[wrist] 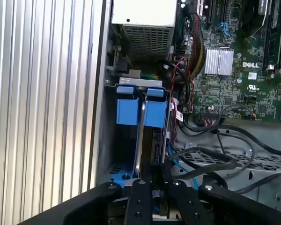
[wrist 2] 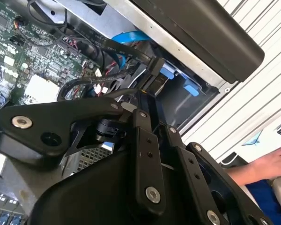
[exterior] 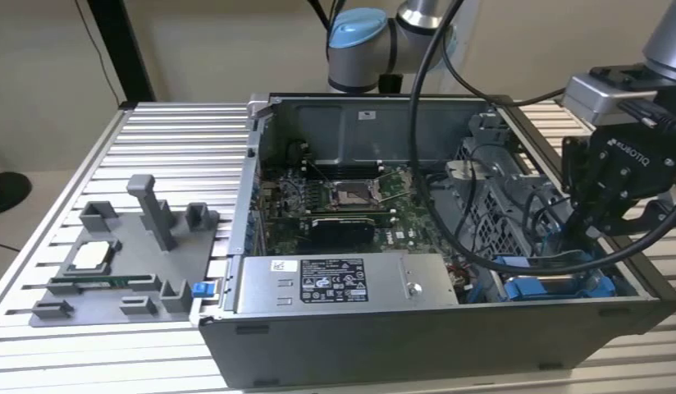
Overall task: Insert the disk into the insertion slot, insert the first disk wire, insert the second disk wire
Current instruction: 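Insert the first disk wire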
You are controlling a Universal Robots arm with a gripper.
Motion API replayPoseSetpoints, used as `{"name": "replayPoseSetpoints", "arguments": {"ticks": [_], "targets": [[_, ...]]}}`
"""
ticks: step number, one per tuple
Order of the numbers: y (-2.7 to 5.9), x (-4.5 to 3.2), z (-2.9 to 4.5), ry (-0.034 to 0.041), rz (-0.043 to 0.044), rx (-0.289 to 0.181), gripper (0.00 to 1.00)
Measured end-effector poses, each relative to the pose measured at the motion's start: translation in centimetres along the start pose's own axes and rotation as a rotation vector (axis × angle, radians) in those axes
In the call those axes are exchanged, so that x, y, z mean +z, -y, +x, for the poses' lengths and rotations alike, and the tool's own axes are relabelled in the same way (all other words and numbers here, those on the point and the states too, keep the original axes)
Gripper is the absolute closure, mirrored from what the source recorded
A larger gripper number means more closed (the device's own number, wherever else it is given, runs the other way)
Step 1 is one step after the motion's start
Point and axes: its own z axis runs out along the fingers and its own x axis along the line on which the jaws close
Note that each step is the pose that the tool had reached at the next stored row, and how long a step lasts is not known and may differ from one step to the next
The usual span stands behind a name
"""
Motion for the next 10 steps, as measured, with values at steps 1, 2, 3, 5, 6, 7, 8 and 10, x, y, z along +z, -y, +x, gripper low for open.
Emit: {"name": "replayPoseSetpoints", "arguments": {"ticks": [1, 2, 3, 5, 6, 7, 8, 10], "targets": [[0.01, 0.10, -0.01, 0.0038, 0.0003, 0.000, 1.00], [0.01, 0.22, -0.02, 0.0095, 0.0006, 0.001, 1.00], [0.02, 0.32, -0.03, 0.0158, 0.0008, 0.002, 1.00], [0.11, 0.43, -0.01, 0.0275, 0.0014, 0.001, 1.00], [0.15, 0.45, -0.01, 0.0281, 0.0015, 0.002, 1.00], [0.24, 0.47, 0.02, 0.0282, 0.0016, 0.001, 1.00], [0.34, 0.49, 0.09, 0.0281, 0.0016, 0.001, 1.00], [0.45, 0.54, 0.24, 0.0282, 0.0016, 0.001, 1.00]]}}
